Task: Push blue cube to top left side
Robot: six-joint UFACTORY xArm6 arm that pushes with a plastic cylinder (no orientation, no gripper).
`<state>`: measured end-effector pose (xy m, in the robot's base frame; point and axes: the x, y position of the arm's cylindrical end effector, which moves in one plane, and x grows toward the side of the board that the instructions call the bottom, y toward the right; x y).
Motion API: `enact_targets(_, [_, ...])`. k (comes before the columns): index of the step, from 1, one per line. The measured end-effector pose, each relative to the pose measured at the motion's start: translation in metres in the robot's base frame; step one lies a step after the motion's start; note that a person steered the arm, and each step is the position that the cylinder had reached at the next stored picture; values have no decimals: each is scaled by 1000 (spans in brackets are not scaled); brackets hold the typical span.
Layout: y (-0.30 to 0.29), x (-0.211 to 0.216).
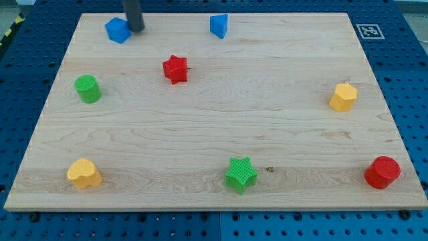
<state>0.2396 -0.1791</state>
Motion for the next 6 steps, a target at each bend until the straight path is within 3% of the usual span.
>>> enact_targets(1, [32, 6])
enact_targets(3, [32, 53])
enact_targets(4, [-6, 77])
enact_targets(6, [-53, 29])
